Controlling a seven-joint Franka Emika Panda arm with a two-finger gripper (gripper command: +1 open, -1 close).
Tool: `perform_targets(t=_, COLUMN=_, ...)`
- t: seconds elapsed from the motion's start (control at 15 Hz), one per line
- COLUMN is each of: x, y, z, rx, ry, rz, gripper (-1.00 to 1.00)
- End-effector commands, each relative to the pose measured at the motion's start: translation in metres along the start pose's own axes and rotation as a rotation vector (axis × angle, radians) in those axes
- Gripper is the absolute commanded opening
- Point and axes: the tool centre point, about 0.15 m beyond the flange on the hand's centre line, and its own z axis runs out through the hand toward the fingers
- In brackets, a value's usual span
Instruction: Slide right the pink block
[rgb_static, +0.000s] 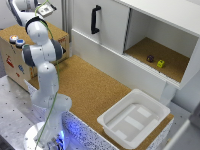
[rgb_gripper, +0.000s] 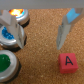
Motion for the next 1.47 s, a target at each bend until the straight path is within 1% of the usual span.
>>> perform_targets(t=0.0, x=-0.024, y=-0.005, z=0.043, rx=0.001, ry=0.205, rz=0.016, gripper=-1.0)
perform_targets(t=0.07, x=-0.026, y=-0.005, z=0.047, rx=-0.001, ry=0.199, rz=0.022, gripper=-1.0)
perform_targets(t=0.13, x=-0.029, y=-0.005, z=0.052, rx=0.013, ry=0.204, rz=0.034, gripper=-1.0)
perform_targets(t=0.33, x=-0.028, y=-0.001, z=0.066, rx=0.025, ry=0.206, rz=0.042, gripper=-1.0)
perform_targets(t=0.6, x=-0.027, y=0.002, z=0.082, rx=0.052, ry=0.196, rz=0.039, gripper=-1.0)
perform_targets(t=0.67, x=-0.028, y=0.003, z=0.084, rx=0.051, ry=0.195, rz=0.041, gripper=-1.0)
perform_targets(t=0.8, x=-0.029, y=0.01, z=0.089, rx=0.043, ry=0.204, rz=0.053, gripper=-1.0)
perform_targets(t=0.93, x=-0.029, y=0.021, z=0.09, rx=0.018, ry=0.2, rz=0.079, gripper=-1.0)
perform_targets(t=1.4, x=-0.022, y=0.066, z=0.084, rx=-0.029, ry=0.202, rz=0.094, gripper=-1.0)
